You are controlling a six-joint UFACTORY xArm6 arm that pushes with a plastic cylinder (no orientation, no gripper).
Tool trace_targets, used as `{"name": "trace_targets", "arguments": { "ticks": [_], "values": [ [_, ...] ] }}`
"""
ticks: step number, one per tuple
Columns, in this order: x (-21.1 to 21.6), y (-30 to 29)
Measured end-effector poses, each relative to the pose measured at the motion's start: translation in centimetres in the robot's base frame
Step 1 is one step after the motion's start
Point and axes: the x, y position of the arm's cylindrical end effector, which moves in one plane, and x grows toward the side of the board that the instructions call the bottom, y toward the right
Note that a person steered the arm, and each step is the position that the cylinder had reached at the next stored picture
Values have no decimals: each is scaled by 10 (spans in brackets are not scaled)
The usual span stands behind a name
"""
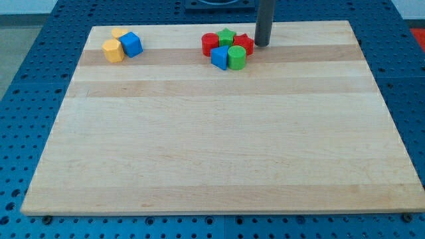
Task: Push the triangle slightly down
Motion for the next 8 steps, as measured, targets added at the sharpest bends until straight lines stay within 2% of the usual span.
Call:
{"name": "trace_targets", "arguments": {
  "ticks": [2,5,8],
  "values": [
    [-47,-27],
    [-45,-84],
    [-30,-95]
  ]
}}
